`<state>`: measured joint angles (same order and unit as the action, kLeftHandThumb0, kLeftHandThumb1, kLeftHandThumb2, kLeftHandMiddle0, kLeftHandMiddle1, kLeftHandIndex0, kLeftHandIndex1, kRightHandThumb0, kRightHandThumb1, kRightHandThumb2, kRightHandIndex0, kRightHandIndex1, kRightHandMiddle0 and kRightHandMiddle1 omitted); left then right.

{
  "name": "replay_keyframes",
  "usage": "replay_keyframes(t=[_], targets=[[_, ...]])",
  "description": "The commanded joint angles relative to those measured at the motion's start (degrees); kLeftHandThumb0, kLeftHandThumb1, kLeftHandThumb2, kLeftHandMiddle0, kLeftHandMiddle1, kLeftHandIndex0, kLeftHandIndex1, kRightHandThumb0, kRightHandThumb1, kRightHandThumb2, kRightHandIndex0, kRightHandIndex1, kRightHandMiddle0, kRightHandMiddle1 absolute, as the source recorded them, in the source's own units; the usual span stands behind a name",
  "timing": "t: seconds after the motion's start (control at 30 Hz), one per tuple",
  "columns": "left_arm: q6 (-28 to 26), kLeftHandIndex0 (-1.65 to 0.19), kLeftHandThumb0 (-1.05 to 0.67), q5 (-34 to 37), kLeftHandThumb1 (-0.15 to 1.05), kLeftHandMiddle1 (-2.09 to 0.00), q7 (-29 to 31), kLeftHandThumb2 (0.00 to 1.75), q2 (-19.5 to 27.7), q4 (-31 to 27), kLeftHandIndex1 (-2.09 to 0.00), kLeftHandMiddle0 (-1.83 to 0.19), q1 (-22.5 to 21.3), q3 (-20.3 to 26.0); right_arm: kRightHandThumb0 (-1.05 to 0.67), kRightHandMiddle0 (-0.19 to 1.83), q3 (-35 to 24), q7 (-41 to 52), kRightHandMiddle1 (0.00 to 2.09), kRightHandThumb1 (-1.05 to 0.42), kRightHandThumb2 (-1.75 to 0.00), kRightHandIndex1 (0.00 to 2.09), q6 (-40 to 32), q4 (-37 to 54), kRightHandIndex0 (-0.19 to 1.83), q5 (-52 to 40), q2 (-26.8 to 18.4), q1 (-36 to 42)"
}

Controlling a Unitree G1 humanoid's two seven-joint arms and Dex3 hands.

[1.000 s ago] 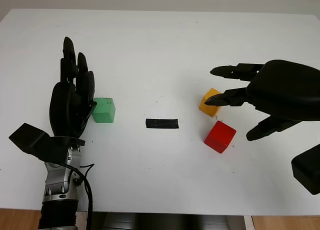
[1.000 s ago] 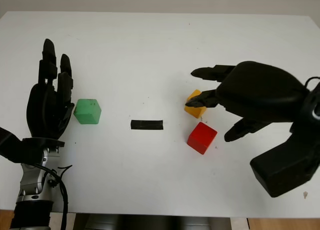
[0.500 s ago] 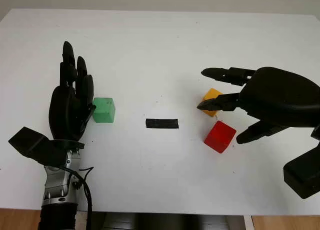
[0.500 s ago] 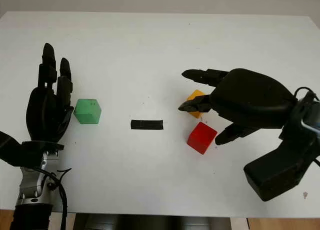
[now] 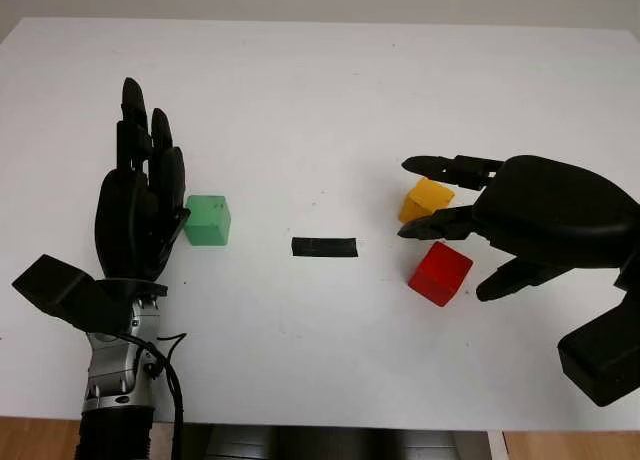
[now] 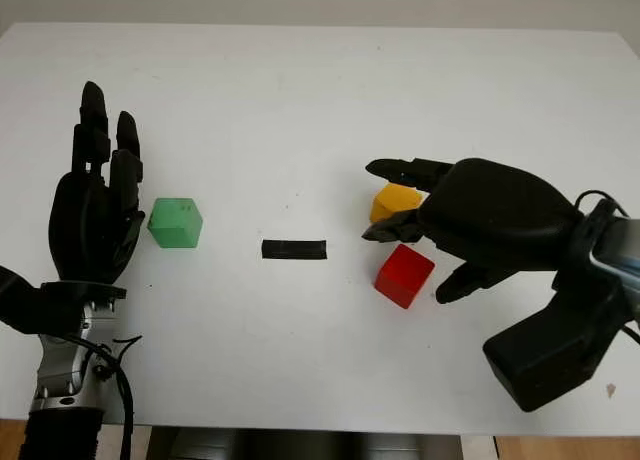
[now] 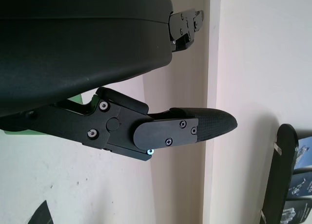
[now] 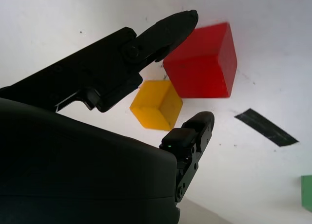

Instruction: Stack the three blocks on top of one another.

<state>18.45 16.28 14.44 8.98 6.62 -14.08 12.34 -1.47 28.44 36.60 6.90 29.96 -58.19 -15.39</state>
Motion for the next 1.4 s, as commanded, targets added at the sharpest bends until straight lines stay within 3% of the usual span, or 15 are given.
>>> replay_keyframes(t=[0.0,0.67,0.93,1.1,1.23,1.37], targets=[[-0.47,0.19,-0.69,0.18,1.05,-0.01,-0.23,0.46,0.20,-1.61,0.00,0.19,0.71,0.24,-0.61,0.62,-0.33,-0.08,0.06,-0.74,-0.05,0.03,0.09,0.50,0.06,0.29,-0.60,0.83],[0.29,0.19,-0.69,-1.36,1.05,-0.02,-0.79,0.46,-0.06,-1.15,0.00,0.19,1.14,-0.10,-0.42,0.82,3.81,-21.56,0.16,-0.82,-0.07,0.08,5.21,-10.66,0.15,11.22,6.45,0.09],[0.47,0.19,-0.69,-1.46,1.05,-0.03,-1.15,0.46,-0.24,-1.23,0.00,0.19,1.05,-0.11,-0.44,0.88,4.68,-23.01,0.21,-0.84,-0.06,0.09,5.65,-11.20,0.19,11.27,6.76,-0.65],[0.13,0.19,-0.67,-0.71,1.05,-0.01,-0.61,0.47,-0.06,-1.44,0.00,0.19,0.82,-0.07,-0.49,0.91,4.63,-15.16,0.26,-0.84,-0.06,0.08,2.55,-8.43,0.17,2.76,6.56,-0.35],[-0.80,0.19,-0.69,-1.33,1.05,-0.01,-1.39,0.45,-0.17,-1.26,0.00,0.19,1.02,-0.12,-0.48,0.84,4.11,-10.15,0.76,-0.85,-0.05,0.09,0.29,-5.03,0.25,-2.36,6.82,0.12],[-0.12,0.19,-0.67,-1.29,1.05,-0.02,-1.37,0.44,-0.55,-0.67,0.00,0.19,1.08,-0.24,-0.44,0.82,3.61,-7.68,0.99,-0.85,-0.06,0.10,-2.11,-2.58,0.30,-5.68,7.71,0.47]])
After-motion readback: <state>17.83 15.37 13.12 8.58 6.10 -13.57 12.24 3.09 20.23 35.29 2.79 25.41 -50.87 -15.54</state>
